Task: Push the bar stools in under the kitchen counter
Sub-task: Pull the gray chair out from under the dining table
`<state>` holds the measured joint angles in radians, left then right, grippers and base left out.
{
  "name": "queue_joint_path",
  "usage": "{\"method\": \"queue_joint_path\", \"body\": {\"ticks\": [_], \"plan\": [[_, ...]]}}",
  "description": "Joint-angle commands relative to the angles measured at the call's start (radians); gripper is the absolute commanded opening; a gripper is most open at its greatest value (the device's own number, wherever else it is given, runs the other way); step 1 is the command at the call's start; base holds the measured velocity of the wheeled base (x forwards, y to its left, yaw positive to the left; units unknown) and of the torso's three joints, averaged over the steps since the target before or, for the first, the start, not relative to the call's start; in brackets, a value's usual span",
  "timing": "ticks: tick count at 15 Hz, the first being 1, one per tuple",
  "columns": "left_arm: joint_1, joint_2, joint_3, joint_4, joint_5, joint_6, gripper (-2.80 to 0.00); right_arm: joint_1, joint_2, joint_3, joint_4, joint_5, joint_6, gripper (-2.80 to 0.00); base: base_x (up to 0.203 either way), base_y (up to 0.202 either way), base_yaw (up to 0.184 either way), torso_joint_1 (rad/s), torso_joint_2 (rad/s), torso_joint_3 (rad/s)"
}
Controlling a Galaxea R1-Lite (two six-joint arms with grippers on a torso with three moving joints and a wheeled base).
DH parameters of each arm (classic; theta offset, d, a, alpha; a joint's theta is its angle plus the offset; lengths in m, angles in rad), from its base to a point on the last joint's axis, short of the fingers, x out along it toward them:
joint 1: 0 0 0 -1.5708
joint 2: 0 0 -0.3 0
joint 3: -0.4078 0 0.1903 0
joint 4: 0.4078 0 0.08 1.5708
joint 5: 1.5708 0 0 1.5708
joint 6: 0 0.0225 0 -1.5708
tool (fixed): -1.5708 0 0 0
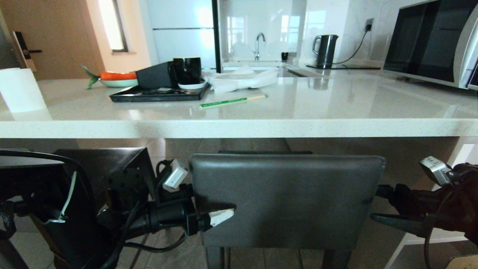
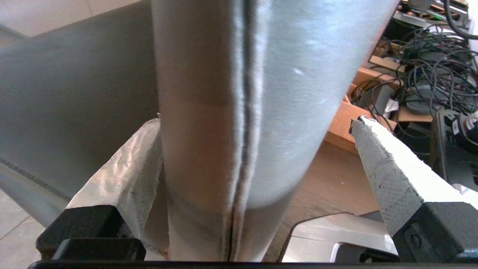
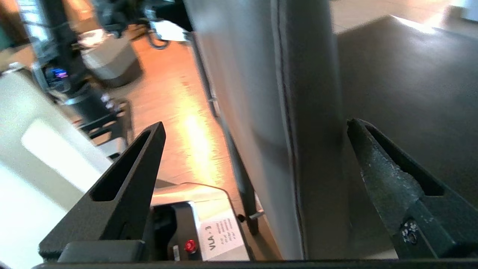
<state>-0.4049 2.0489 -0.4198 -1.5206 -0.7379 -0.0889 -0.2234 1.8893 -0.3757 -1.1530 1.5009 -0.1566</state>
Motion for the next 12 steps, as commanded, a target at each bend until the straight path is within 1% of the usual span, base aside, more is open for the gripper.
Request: {"method": "queue_joint_path", "body": {"ticks": [1, 5, 12], "plan": [[0.004, -0.007, 0.003, -0.009, 0.0, 0.0, 0.0, 0.014, 0.011, -0.021, -0.007, 0.029, 0.004, 0.0, 0.0, 0.0, 0.0, 0.0, 0.0, 0.0], [0.017, -0.023, 0.012, -0.009, 0.006, 0.001, 0.0, 0.047, 0.01, -0.017, -0.008, 0.029, 0.013, 0.0, 0.0, 0.0, 0.0, 0.0, 0.0, 0.0], [0.012, -0.013, 0.02, -0.009, 0.006, 0.009, 0.0, 0.047, 0.011, -0.022, -0.008, 0.029, 0.014, 0.0, 0.0, 0.0, 0.0, 0.0, 0.0, 0.0]]}}
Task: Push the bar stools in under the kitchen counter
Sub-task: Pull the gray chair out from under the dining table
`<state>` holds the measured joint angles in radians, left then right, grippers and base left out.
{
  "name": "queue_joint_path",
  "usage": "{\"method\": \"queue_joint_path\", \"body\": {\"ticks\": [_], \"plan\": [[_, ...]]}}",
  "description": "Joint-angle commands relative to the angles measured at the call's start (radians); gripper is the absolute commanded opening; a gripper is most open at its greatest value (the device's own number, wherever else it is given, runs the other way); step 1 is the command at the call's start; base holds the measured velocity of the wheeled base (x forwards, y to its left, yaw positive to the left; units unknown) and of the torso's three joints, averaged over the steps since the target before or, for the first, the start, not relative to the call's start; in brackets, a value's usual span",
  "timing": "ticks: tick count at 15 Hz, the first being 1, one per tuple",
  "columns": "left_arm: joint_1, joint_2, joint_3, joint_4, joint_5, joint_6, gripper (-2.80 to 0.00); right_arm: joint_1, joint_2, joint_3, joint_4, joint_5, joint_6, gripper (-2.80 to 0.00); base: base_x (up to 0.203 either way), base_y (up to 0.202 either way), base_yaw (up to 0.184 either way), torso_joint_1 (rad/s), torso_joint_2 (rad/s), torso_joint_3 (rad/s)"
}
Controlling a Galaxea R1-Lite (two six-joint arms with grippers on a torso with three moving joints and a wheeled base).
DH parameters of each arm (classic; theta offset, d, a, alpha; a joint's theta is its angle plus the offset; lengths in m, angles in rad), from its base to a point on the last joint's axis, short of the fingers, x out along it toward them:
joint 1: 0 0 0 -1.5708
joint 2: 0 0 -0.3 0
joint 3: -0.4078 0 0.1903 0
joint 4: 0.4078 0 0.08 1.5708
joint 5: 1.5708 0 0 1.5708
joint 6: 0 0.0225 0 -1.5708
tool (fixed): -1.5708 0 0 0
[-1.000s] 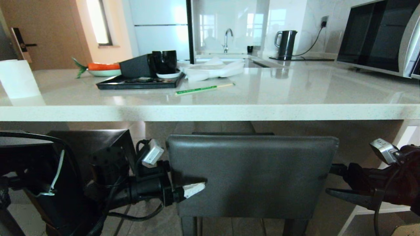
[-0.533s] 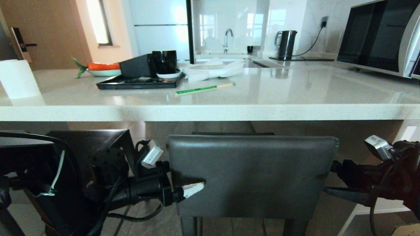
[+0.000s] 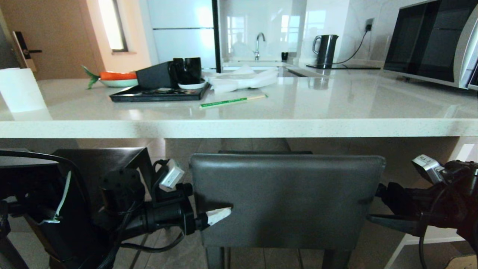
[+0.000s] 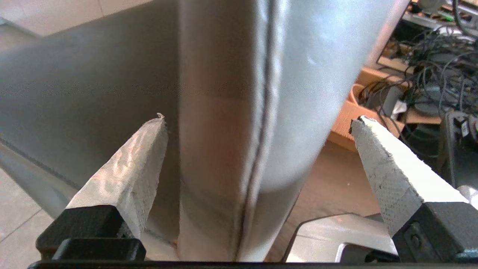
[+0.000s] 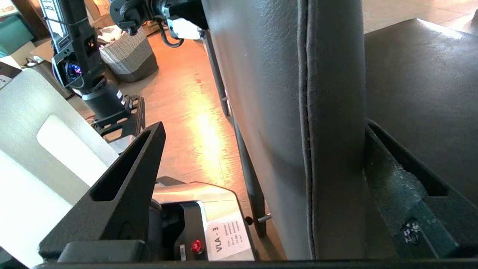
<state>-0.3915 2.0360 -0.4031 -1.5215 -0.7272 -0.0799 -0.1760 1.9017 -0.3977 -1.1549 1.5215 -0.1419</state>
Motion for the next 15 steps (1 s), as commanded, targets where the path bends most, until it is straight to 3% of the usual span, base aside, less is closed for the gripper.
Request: {"method": "queue_joint_path", "body": {"ticks": [1, 3, 15], "plan": [[-0.002, 0.005, 0.017, -0.009, -0.005, 0.023, 0.0, 0.0, -0.001, 0.0, -0.006, 0.009, -0.002, 0.0, 0.0, 0.0, 0.0, 0.0, 0.0, 0.0], [-0.004, 0.02, 0.027, -0.009, -0.005, 0.053, 0.0, 0.0, 0.0, 0.003, -0.006, 0.009, -0.002, 0.0, -0.142, 0.0, 0.0, 0.009, 0.01, 0.0], [-0.028, 0.01, 0.024, -0.009, -0.005, 0.055, 0.0, -0.005, 0.005, 0.006, -0.006, 0.009, -0.002, 0.0, -0.193, 0.0, -0.002, 0.001, 0.0, 0.002]]}}
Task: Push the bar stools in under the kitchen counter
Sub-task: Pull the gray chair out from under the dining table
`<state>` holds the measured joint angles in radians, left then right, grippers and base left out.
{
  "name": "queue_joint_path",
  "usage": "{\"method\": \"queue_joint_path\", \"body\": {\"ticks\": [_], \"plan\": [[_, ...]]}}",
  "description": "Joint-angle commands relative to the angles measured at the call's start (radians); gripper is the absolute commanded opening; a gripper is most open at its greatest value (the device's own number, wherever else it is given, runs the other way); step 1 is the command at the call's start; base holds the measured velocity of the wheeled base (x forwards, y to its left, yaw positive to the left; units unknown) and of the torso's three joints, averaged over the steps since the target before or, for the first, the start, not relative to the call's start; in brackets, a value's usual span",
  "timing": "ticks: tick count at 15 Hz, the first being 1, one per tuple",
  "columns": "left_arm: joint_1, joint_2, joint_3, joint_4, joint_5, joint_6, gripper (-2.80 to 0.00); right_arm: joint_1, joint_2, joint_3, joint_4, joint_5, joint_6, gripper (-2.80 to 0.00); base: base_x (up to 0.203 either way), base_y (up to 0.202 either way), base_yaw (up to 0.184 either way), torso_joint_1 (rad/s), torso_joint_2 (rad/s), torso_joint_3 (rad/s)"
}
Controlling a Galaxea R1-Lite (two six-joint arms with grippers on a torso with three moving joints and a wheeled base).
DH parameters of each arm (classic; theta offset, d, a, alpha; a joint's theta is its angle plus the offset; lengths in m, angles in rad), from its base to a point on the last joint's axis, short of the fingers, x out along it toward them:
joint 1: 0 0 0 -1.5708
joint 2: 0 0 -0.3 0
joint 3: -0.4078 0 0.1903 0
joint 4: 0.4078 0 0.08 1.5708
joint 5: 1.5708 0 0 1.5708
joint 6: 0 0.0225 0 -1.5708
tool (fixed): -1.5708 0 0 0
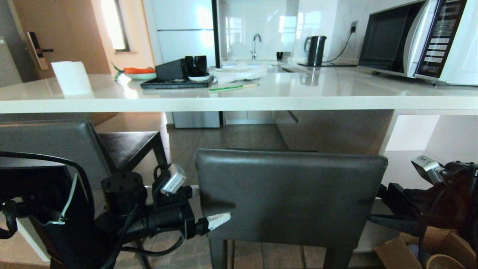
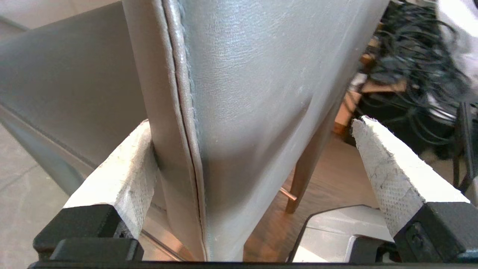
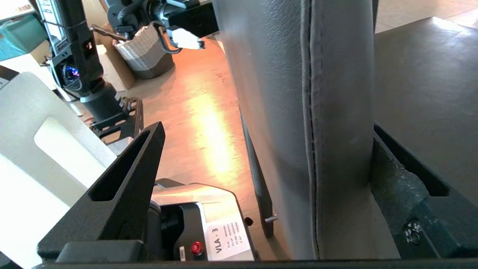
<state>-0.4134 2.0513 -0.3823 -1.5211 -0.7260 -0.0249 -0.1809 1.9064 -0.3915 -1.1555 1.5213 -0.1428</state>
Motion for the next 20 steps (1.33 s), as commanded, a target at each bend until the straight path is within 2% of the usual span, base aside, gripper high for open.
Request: {"method": "queue_joint_path", "body": {"ticks": [1, 15, 20], "plan": [[-0.014, -0.006, 0.005, -0.009, -0.006, -0.001, 0.0, 0.0, 0.005, 0.0, -0.006, 0.009, -0.001, 0.0, -0.194, 0.0, -0.004, 0.007, 0.0, -0.002], [-0.028, -0.028, 0.017, -0.009, -0.006, 0.0, 0.0, -0.003, 0.005, 0.017, -0.011, 0.009, -0.002, 0.0, -0.194, 0.0, -0.002, 0.003, 0.0, 0.002], [-0.031, -0.033, 0.025, -0.009, 0.003, -0.001, 0.0, -0.006, 0.025, 0.028, -0.07, 0.009, 0.005, 0.0, -0.169, 0.0, 0.0, -0.002, 0.0, 0.004]]}}
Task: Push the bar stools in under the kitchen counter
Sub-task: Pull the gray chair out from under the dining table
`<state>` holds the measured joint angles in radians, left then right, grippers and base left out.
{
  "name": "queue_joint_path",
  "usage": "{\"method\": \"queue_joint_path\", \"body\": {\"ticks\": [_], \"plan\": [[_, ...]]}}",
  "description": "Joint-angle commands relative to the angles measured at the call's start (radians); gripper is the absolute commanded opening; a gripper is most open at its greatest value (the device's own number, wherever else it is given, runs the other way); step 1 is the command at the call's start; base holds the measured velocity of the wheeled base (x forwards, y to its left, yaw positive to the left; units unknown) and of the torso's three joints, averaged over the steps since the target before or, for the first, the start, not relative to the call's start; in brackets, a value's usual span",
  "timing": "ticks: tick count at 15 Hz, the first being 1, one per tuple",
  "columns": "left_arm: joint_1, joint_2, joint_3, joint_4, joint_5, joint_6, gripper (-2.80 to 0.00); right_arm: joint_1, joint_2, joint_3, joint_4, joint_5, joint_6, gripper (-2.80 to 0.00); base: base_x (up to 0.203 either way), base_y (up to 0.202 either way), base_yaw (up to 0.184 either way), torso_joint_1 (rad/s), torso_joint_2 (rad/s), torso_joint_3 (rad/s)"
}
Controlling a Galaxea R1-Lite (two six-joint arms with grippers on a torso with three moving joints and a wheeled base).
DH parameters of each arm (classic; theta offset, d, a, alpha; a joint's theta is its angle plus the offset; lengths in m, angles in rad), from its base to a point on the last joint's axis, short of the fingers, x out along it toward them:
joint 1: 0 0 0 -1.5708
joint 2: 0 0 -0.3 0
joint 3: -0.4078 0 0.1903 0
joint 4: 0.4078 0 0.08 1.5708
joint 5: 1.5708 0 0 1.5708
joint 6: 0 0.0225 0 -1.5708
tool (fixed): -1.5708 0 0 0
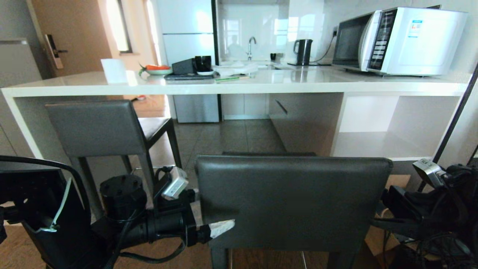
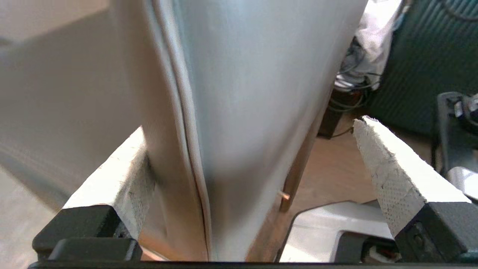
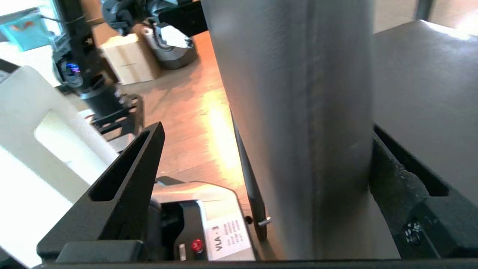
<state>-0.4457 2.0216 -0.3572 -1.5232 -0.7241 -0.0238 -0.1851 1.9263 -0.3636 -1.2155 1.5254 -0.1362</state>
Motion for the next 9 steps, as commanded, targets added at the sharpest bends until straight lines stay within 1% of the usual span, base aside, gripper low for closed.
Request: {"method": "queue_joint_path", "body": {"ticks": [1, 6, 7, 9], "plan": [[0.001, -0.007, 0.0, -0.007, 0.014, -0.002, 0.0, -0.004, 0.005, 0.002, -0.01, 0.005, -0.002, 0.0, 0.0, 0.0, 0.0, 0.0, 0.0, 0.0], [0.012, 0.001, 0.0, -0.007, 0.019, 0.001, 0.0, -0.008, 0.006, 0.008, -0.016, 0.005, 0.0, 0.0, 0.0, 0.0, 0.0, 0.0, 0.0, 0.0], [0.024, 0.002, 0.007, -0.007, 0.013, 0.0, 0.0, -0.026, 0.006, 0.009, -0.016, 0.005, 0.0, 0.0, 0.0, 0.0, 0.0, 0.0, 0.0, 0.0], [0.063, -0.013, 0.062, -0.007, -0.015, -0.002, 0.0, -0.086, 0.016, -0.001, -0.016, 0.005, 0.0, 0.0, 0.0, 0.0, 0.0, 0.0, 0.0, 0.0]]}}
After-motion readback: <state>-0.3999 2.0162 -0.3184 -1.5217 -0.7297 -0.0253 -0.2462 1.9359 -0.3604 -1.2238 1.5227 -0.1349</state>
